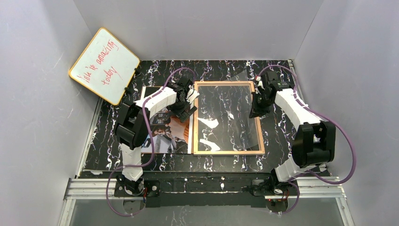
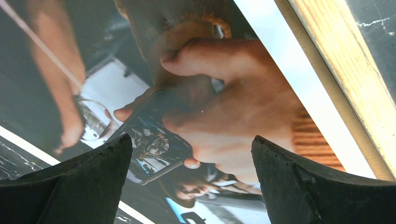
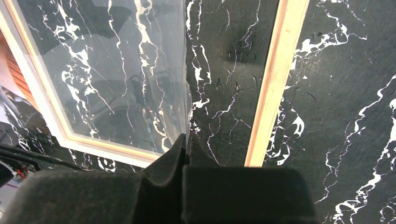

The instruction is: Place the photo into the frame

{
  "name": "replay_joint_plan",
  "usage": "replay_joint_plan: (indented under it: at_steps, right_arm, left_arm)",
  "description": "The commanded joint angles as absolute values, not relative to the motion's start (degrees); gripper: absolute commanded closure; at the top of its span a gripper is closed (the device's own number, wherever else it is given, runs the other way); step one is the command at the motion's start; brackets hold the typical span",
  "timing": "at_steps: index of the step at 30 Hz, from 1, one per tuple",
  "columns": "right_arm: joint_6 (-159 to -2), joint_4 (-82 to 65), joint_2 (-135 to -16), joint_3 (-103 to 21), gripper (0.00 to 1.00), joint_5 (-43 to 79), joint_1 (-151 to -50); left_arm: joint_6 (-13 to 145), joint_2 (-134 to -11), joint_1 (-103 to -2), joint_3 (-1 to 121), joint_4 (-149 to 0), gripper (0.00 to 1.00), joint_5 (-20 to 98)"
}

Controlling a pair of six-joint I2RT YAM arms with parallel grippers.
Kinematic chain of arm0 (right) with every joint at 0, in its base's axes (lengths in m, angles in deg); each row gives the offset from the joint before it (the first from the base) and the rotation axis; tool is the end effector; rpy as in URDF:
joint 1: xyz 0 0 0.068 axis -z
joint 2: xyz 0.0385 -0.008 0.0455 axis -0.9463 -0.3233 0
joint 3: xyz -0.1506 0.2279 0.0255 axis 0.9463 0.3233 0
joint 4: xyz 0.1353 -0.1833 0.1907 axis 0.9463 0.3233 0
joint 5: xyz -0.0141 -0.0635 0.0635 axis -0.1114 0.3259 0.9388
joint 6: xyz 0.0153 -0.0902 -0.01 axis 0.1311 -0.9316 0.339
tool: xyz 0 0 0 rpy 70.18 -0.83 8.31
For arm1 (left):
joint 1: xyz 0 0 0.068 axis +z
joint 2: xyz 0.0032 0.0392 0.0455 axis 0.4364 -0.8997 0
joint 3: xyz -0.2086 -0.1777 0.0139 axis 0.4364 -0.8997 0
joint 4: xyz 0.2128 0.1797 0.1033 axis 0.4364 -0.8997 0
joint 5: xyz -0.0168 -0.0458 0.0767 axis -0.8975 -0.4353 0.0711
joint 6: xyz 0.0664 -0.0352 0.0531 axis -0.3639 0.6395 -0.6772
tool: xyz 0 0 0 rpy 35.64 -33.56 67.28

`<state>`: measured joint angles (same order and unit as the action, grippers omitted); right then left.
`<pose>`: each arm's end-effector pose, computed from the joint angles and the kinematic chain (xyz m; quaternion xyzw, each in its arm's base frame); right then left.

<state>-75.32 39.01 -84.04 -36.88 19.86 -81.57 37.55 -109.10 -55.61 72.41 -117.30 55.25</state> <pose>0.3601 0.0803 0.2074 -0.0055 0.9749 0.1208 0.1872 0.4019 -0.2163 0.1366 0.3739 0.9053 0.0466 0.1962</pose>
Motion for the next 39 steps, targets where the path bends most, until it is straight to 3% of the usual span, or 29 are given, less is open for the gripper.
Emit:
replay_joint_plan:
  at_steps: [1,22,39]
  right_arm:
    - [-74.01,35.9,-82.96,-35.61,0.99,22.03,-79.79]
    - [-72.0,30.4,-81.7,-31.31,0.99,31.86,-77.09]
    - [-61.91,9.43,-75.29,-18.99,0.99,65.89,-66.4]
  left_arm:
    - [37.55,-108.96,-55.76,73.92,-118.33,0.02,56.16]
    - [37.66,-108.99,-55.76,72.35,-116.82,0.02,55.06]
    - [40.99,-112.09,-55.49,70.89,-113.6,0.02,48.52]
